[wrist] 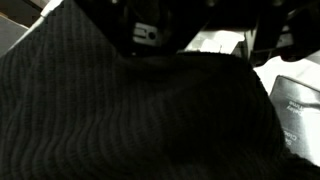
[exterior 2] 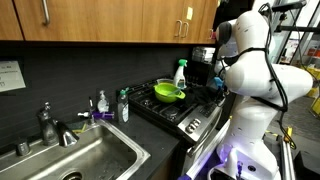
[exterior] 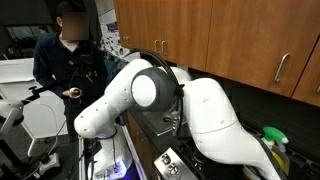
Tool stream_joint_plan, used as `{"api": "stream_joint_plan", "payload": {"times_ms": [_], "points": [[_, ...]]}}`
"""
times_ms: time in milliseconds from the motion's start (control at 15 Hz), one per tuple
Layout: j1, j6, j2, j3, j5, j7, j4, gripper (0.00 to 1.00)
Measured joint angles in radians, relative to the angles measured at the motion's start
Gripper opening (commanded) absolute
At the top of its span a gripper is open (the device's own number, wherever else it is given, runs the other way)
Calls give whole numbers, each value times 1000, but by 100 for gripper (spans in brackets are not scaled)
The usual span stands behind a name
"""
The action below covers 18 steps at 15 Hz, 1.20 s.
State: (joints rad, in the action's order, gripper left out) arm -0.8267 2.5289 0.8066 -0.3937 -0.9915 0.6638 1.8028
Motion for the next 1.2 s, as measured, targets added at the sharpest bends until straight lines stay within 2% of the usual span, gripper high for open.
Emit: {"api": "stream_joint_plan", "payload": {"times_ms": [600,1200], "points": [[-46,-73,1,18,6,-91,-29,31],[0,-37,0,2,156,-56,-30,31]]}}
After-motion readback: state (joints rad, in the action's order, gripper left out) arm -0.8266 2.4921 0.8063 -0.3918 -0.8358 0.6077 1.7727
